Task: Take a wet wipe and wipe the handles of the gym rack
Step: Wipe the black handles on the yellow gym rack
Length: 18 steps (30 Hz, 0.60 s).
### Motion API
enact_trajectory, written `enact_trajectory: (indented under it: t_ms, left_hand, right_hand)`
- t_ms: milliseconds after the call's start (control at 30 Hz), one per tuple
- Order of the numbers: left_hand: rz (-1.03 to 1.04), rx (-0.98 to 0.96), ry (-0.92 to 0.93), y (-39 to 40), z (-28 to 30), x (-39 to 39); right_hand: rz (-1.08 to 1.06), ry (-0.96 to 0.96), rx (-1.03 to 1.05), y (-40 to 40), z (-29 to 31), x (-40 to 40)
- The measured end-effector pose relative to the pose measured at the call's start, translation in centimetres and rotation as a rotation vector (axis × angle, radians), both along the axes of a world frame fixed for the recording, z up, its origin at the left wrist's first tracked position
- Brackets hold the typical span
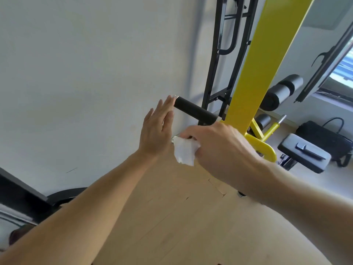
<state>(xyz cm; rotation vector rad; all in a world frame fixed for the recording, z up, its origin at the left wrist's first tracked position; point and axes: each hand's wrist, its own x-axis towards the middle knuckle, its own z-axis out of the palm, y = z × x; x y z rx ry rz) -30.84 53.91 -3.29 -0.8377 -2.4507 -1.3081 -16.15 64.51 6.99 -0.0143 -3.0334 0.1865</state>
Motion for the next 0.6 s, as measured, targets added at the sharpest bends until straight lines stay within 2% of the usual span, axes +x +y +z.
enact_trajectory:
  t_ms: [67,133,200,300,400,467,600]
  left_hand:
    - [-0.011,0.140,-0.200,-1.0,-0.7,2.5]
    - [-0.010,0.317,-0.393,-2.2,-1.5,5.7]
    - [0.025,0.459,-0.560,-3.1,-2.1,9.3]
    - [0.056,0.693,-0.749,-3.7,-2.8,14.8]
    - [0.072,0.806,-0.745,-3.8,-3.5,20.3]
    - [0.092,0.789,-0.673,-3.3,-4.0,24.3]
    - [0.464,0.811,-0.666,-1.2,-5.7,33.1]
  right_hand:
    - [-0.046,0.002,-0.381,0.0,-1.5,0.9]
    - [-0.083,0.017,-0.656,0.1,-3.2,1.4]
    - [-0.093,0.037,-0.879,0.1,-4.8,1.9]
    - [-0.087,-0.088,-1.128,-0.1,-7.4,3.6]
    - [-0.032,-0.230,-1.283,0.3,-9.8,6.3]
    - [0.033,-0.283,-1.414,0.8,-11.1,8.6]
    - [0.088,-0.472,-1.487,2.5,-13.5,14.3]
